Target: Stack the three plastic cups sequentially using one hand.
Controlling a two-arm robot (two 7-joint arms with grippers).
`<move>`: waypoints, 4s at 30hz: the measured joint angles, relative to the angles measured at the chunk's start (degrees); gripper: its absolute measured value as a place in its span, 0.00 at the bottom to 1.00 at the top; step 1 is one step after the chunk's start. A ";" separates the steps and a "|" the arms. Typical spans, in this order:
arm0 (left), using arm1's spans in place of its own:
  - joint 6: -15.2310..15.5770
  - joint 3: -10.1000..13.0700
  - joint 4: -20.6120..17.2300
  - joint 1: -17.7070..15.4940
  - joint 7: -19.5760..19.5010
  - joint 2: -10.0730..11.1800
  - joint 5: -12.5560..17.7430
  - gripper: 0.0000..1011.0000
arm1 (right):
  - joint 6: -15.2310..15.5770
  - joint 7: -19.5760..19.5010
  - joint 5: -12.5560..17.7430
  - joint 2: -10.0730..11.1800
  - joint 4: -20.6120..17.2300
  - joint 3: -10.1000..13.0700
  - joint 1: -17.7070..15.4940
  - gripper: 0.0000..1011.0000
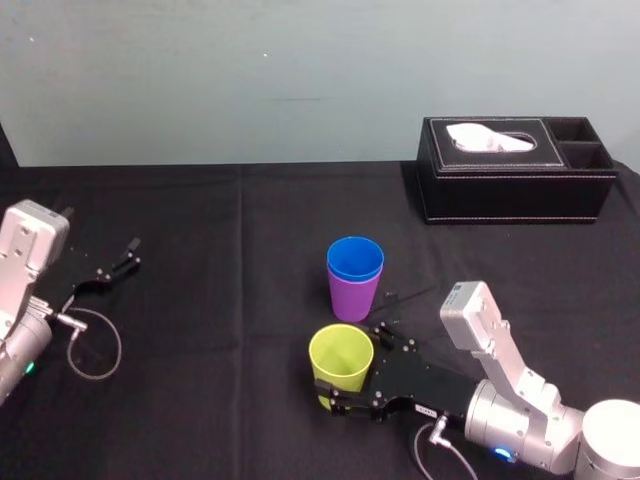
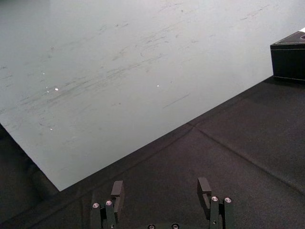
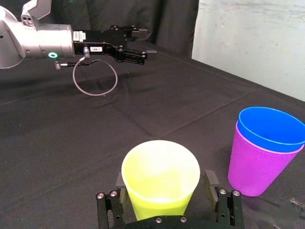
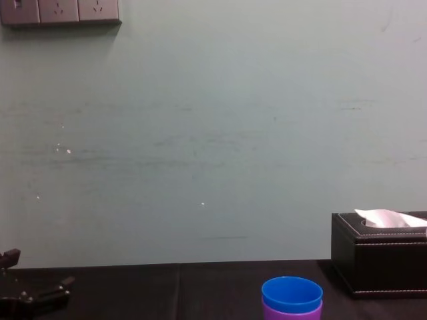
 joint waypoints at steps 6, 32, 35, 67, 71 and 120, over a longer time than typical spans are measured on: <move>0.00 0.00 0.00 0.00 0.00 0.00 0.00 1.00 | -0.01 -0.01 0.00 0.08 -0.13 0.07 -0.16 0.98; 0.00 0.00 0.00 0.00 0.00 0.00 0.00 1.00 | -0.11 -0.09 0.08 0.24 -0.37 0.25 -0.39 0.73; 0.00 0.00 0.00 0.00 0.00 0.00 0.00 1.00 | -0.11 -0.11 0.08 0.24 -0.38 0.25 -0.40 0.73; 0.00 0.00 0.00 0.00 0.00 0.00 0.00 1.00 | 4.60 -2.19 1.90 1.00 -5.86 1.71 -0.26 0.73; 0.00 0.00 0.00 0.00 0.00 0.00 0.00 1.00 | 6.27 -3.37 1.64 1.78 -8.59 2.20 -0.20 0.73; 0.00 0.00 0.00 0.00 0.00 0.00 0.00 1.00 | 16.16 -7.14 -0.52 -2.54 -5.27 2.05 12.03 0.73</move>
